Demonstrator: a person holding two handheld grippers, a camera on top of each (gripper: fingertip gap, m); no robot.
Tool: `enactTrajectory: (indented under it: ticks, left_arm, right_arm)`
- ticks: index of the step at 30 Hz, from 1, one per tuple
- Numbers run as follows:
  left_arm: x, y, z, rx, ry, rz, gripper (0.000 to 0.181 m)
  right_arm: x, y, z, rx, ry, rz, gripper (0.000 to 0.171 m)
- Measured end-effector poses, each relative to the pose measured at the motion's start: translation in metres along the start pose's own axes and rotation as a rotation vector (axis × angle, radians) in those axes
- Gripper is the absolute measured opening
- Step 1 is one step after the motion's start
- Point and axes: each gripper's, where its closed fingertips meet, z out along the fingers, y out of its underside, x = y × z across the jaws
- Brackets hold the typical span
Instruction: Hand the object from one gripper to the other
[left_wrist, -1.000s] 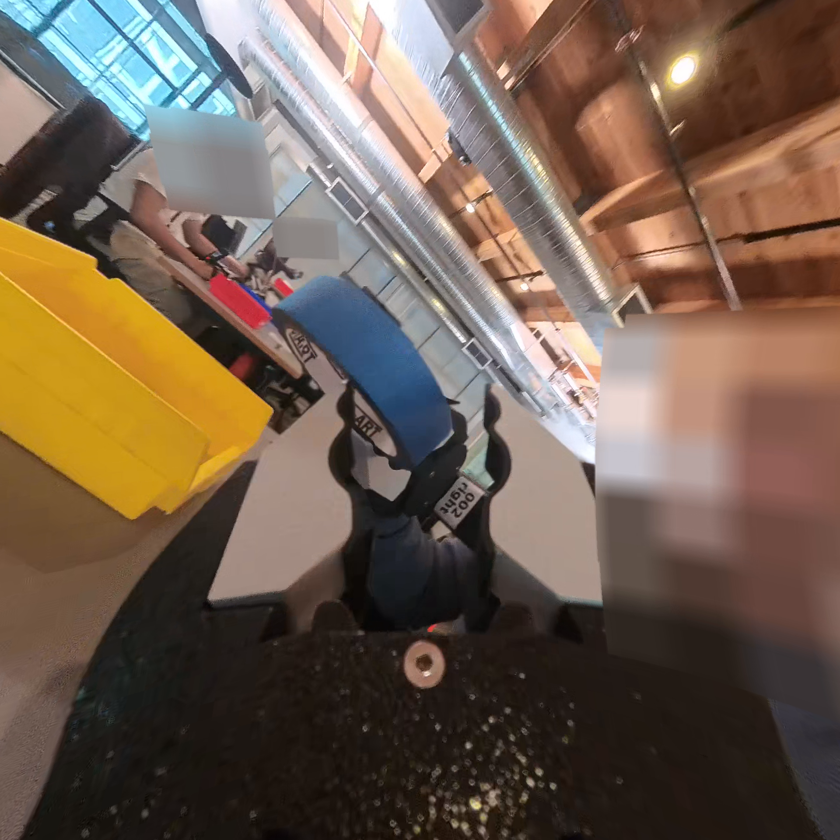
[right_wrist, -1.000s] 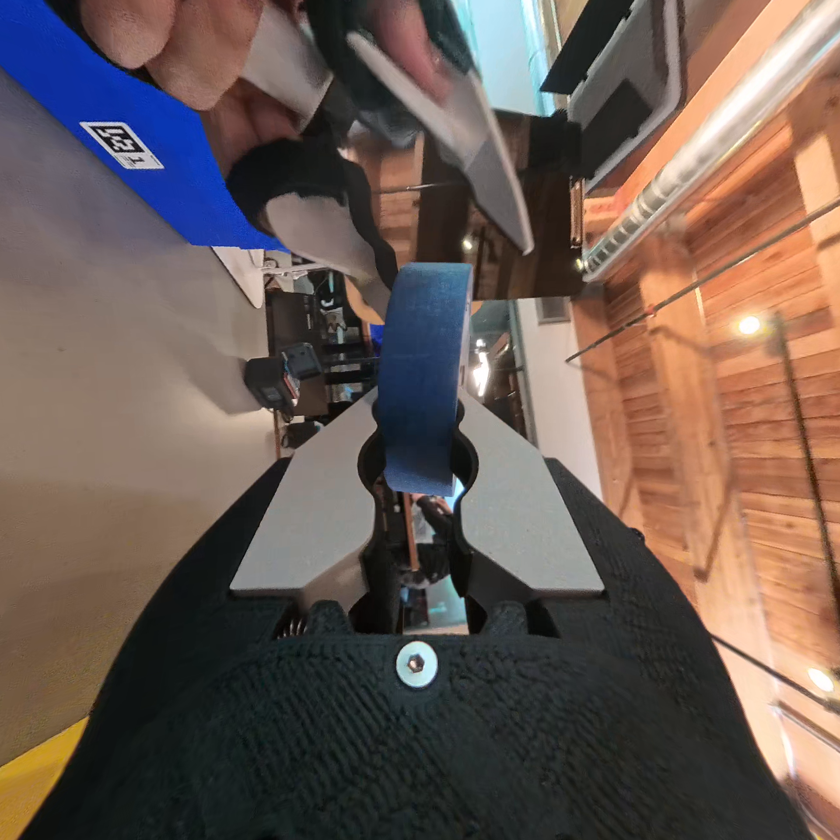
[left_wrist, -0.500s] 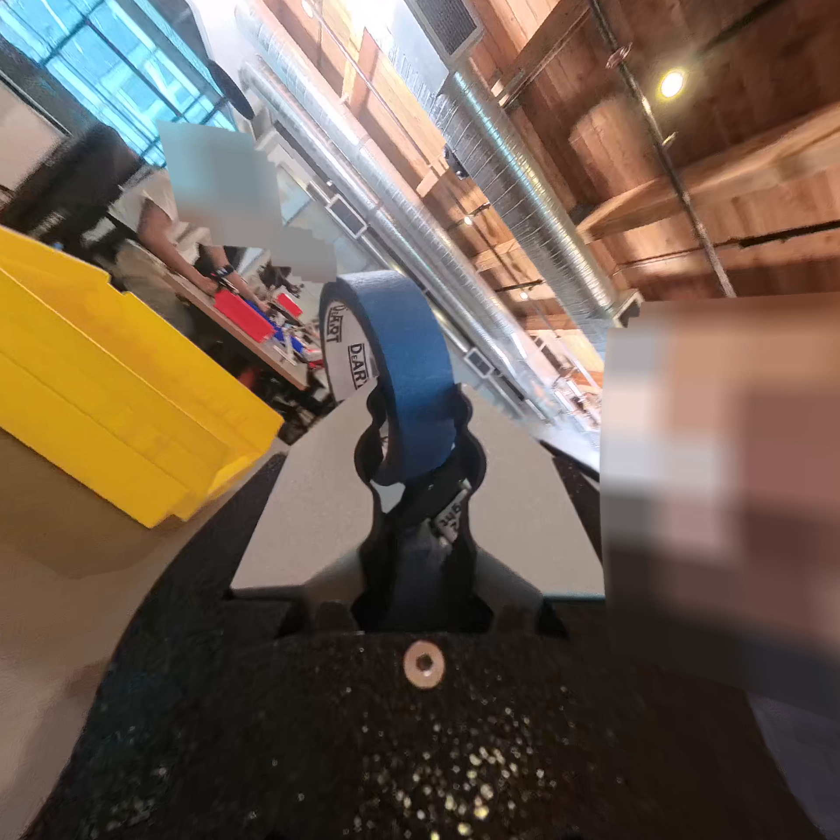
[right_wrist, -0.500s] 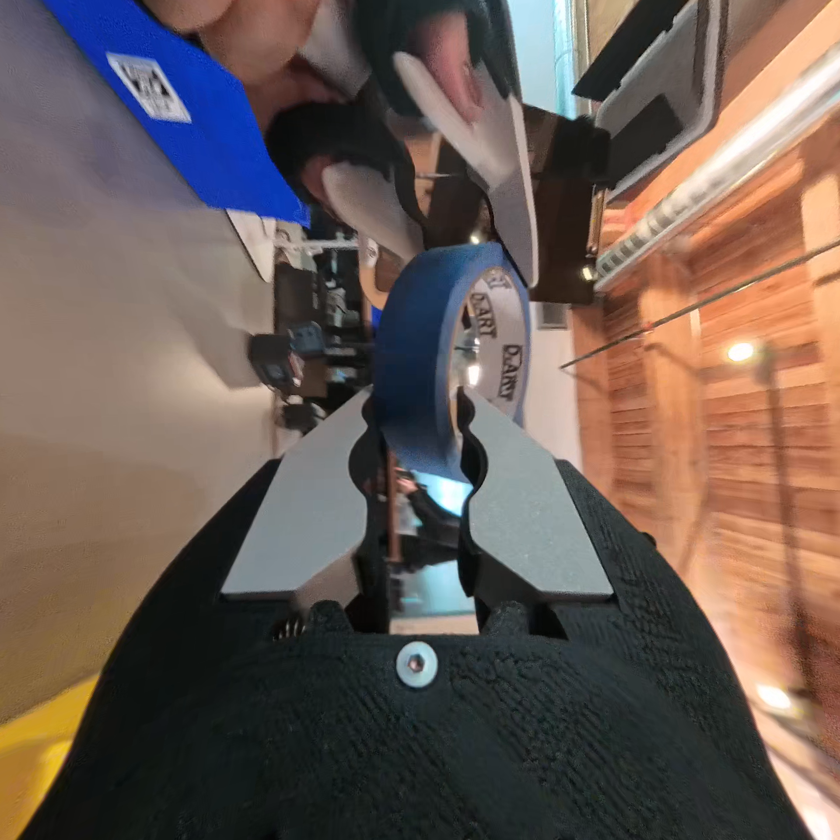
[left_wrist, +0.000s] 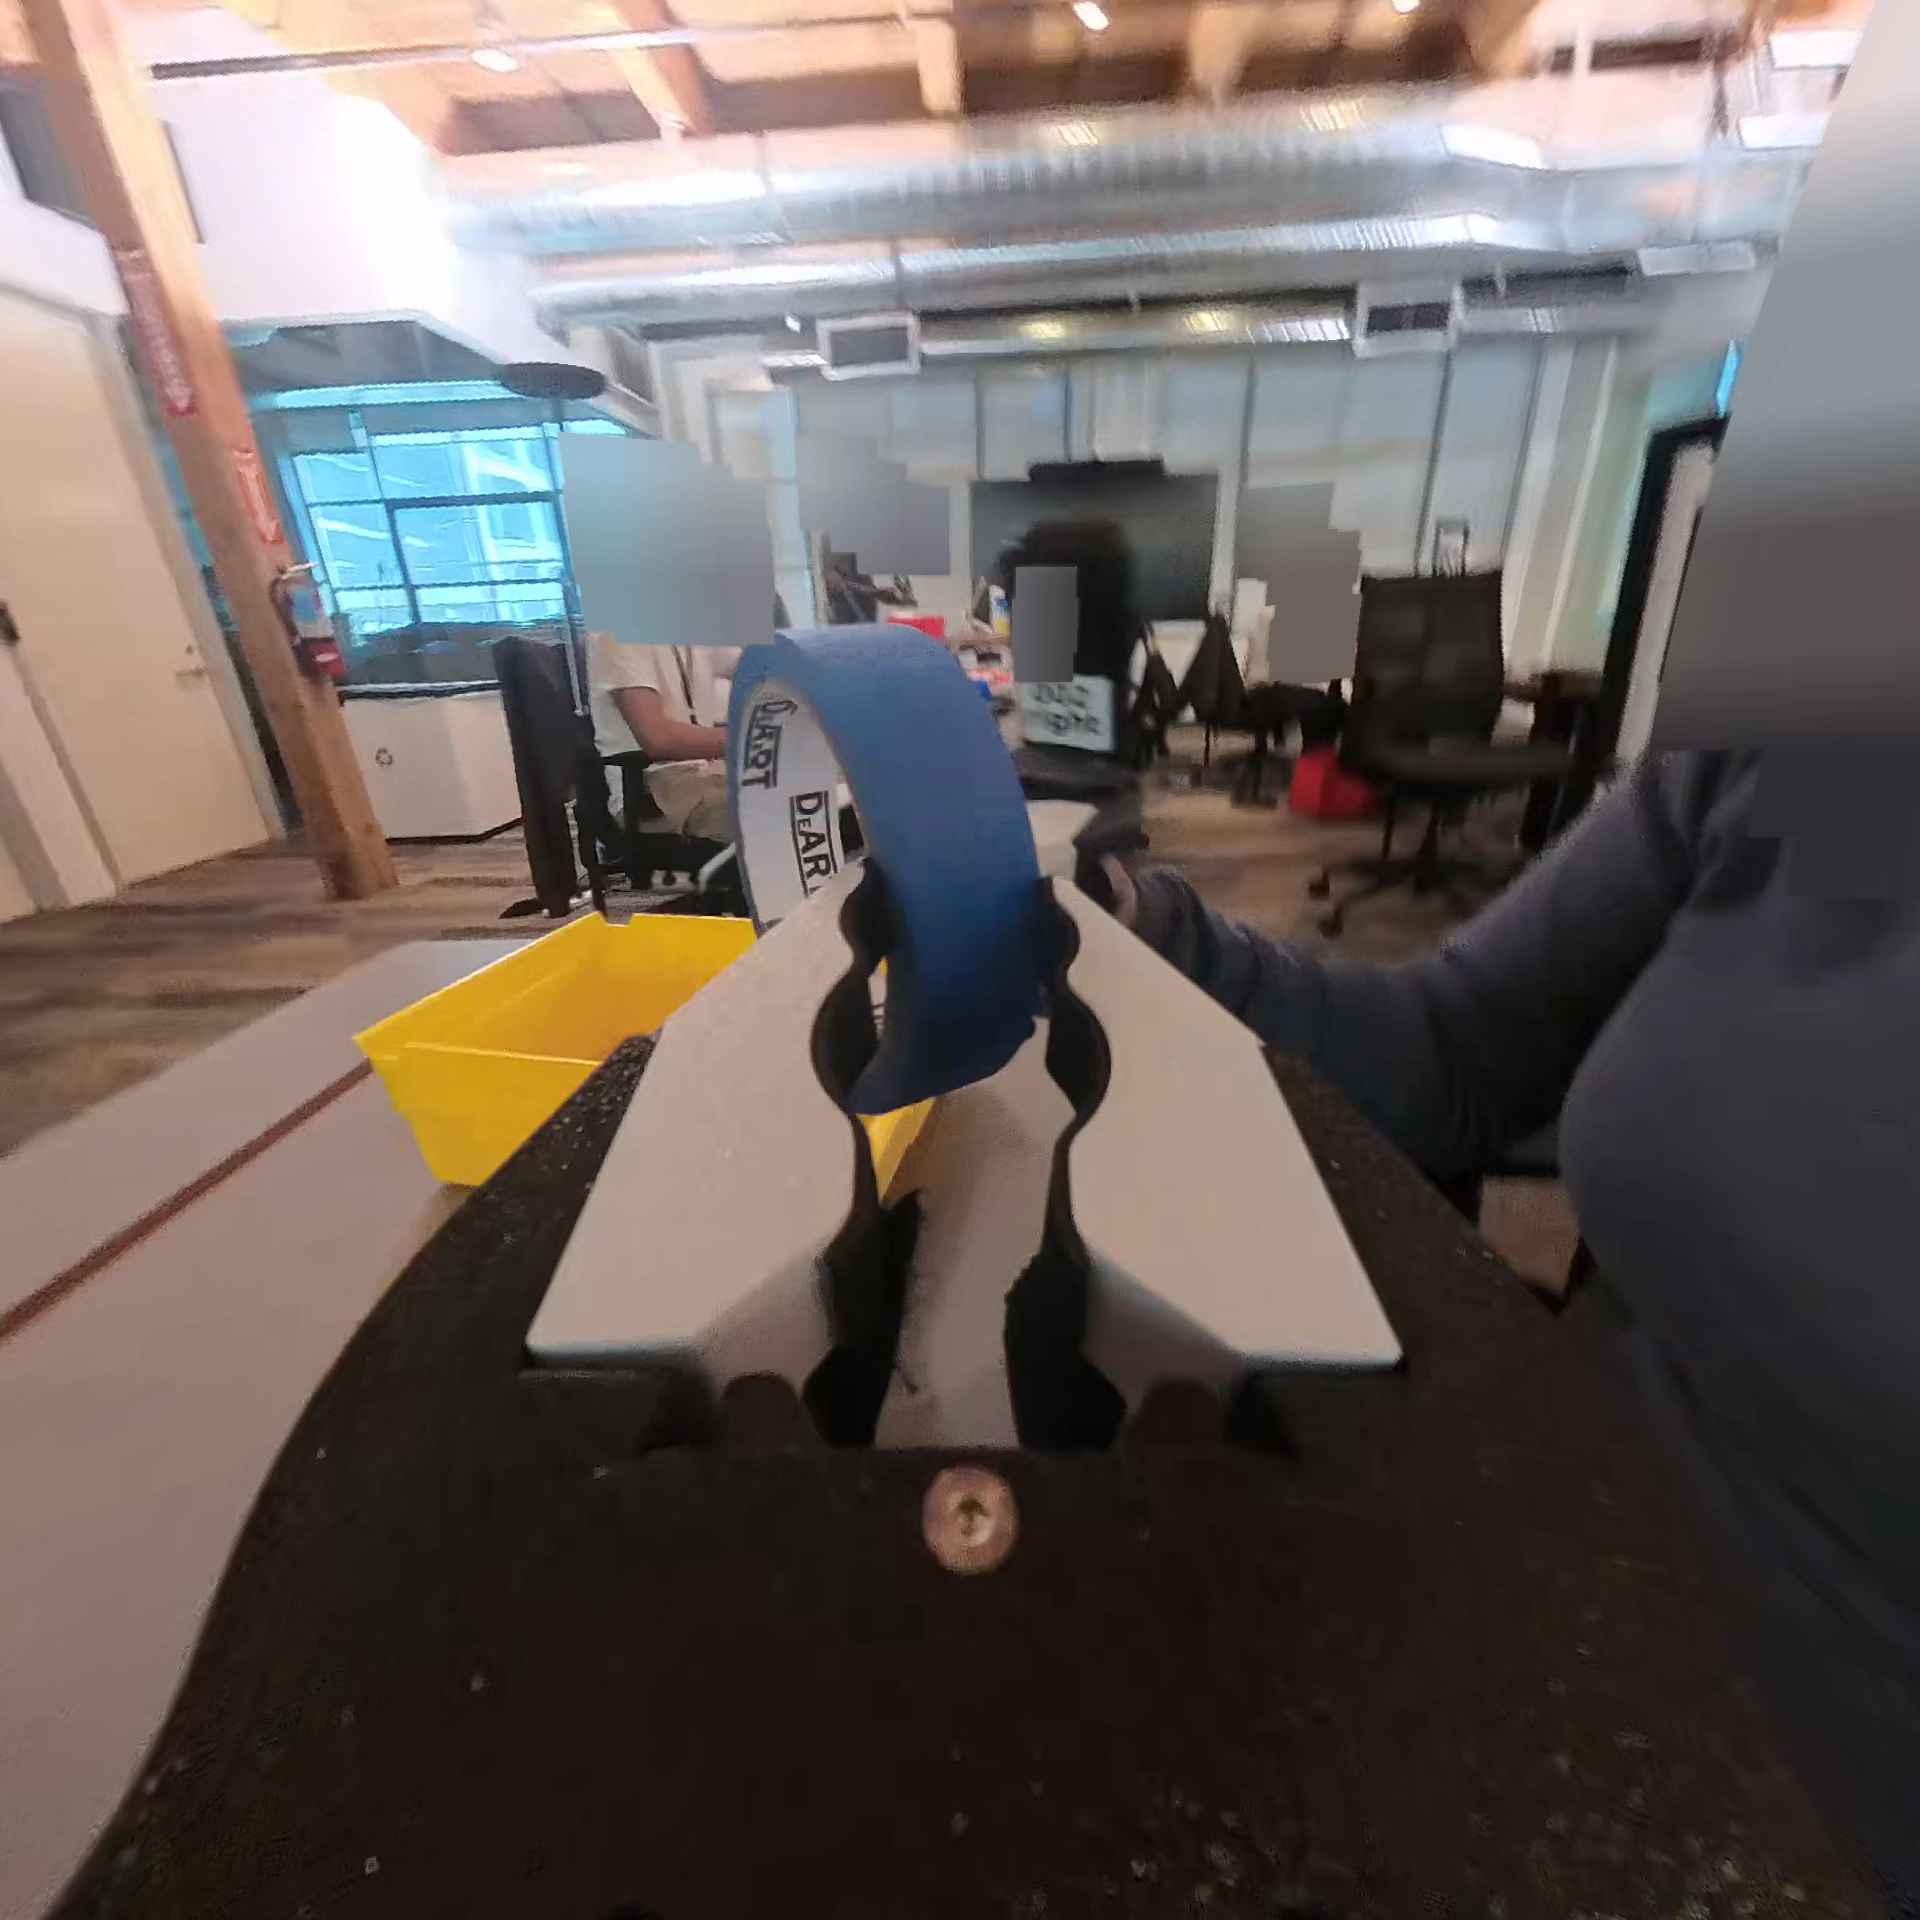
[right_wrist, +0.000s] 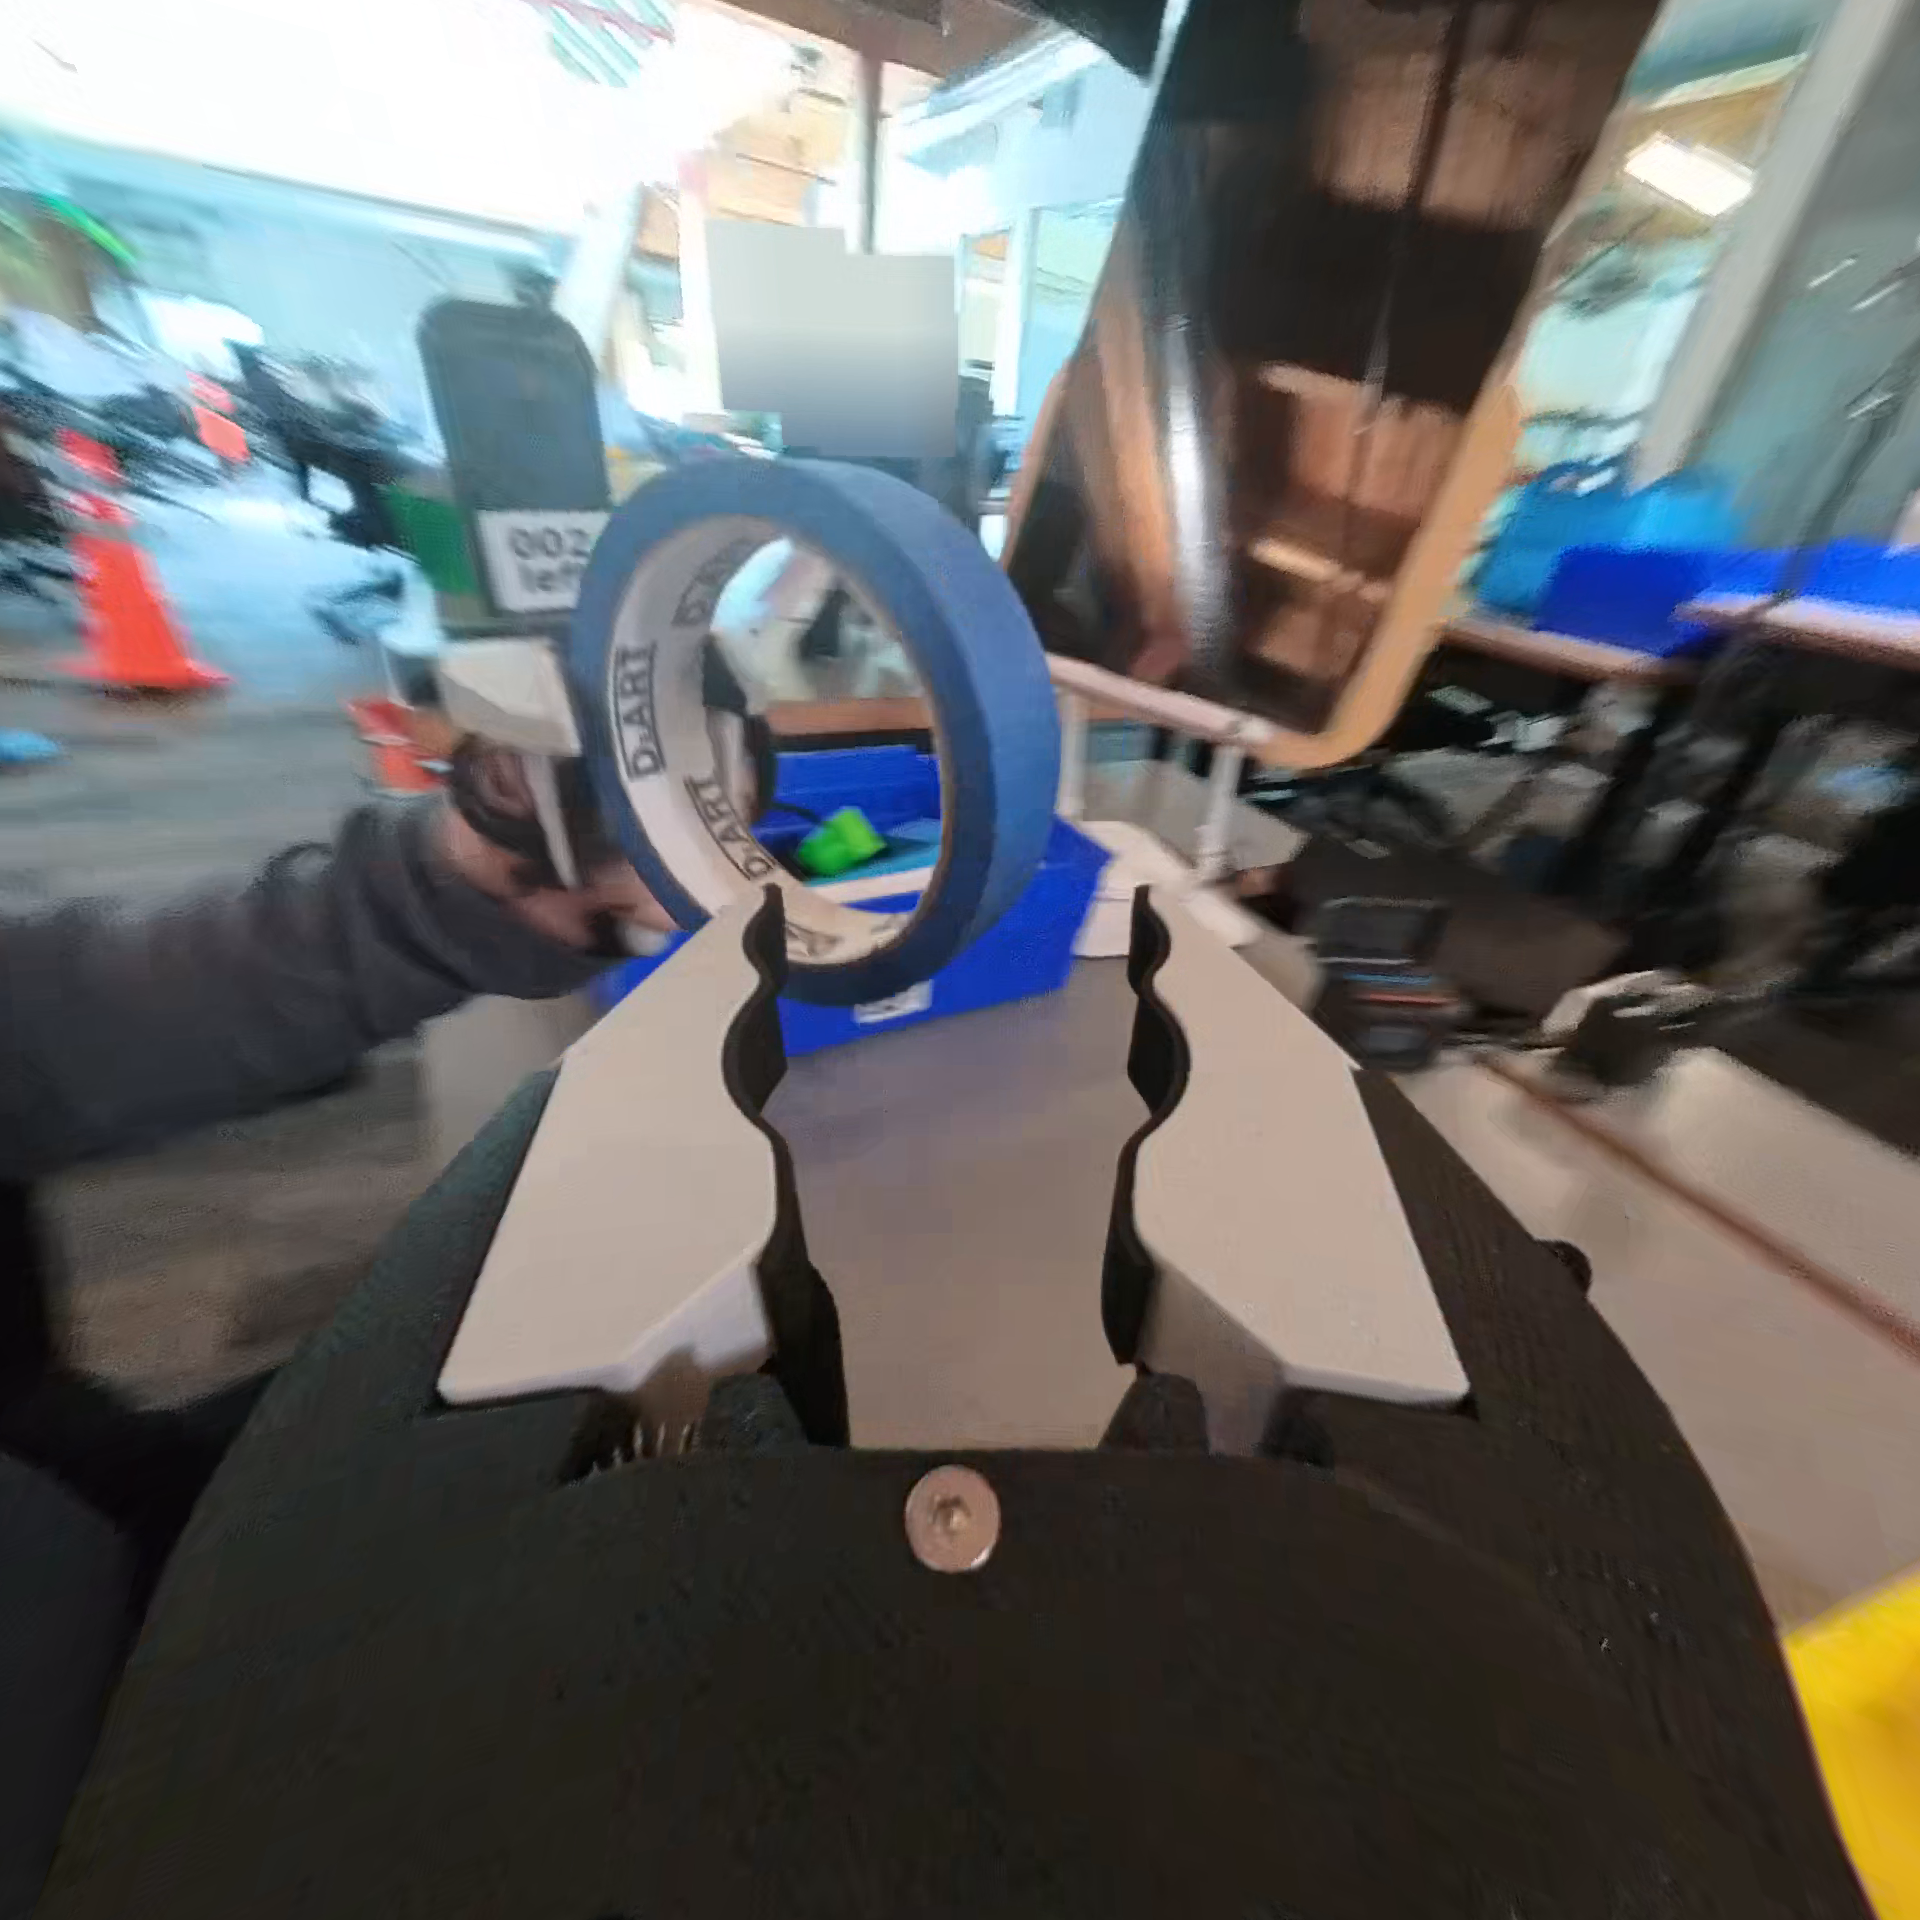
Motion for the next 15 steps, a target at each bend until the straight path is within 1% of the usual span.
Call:
enactTrajectory:
  ticks: [1,3,4,6,7,8,11,13,15]
  left_arm:
    - [0.008,0.002,0.002,-0.025,0.035,0.041,0.027]
    - [0.019,0.006,0.004,-0.057,0.092,0.065,0.027]
    - [0.023,0.008,0.004,-0.068,0.119,0.064,0.027]
    - [0.027,0.013,0.004,-0.086,0.149,0.069,0.027]
    - [0.029,0.015,0.004,-0.096,0.161,0.072,0.027]
    - [0.03,0.016,0.004,-0.1,0.171,0.072,0.027]
    - [0.026,0.018,0.004,-0.11,0.145,0.066,0.028]
    - [0.02,0.017,0.005,-0.112,0.099,0.078,0.029]
    - [0.01,0.02,0.006,-0.146,0.015,0.11,0.051]
  right_arm:
    - [-0.006,0.002,0.001,-0.004,-0.061,0.072,0.065]
    - [-0.02,0.004,0.001,-0.015,-0.192,0.198,0.064]
    - [-0.026,0.003,0.0,-0.004,-0.253,0.247,0.059]
    - [-0.031,-0.001,-0.002,0.025,-0.314,0.299,0.043]
    - [-0.033,-0.001,-0.003,0.026,-0.326,0.302,0.033]
    - [-0.033,0.001,-0.003,0.016,-0.324,0.286,0.028]
    - [-0.029,0.003,-0.002,-0.009,-0.272,0.214,0.023]
    - [-0.025,0.002,-0.003,-0.004,-0.231,0.16,0.022]
    - [-0.024,0.001,-0.006,-0.002,-0.216,0.096,0.021]
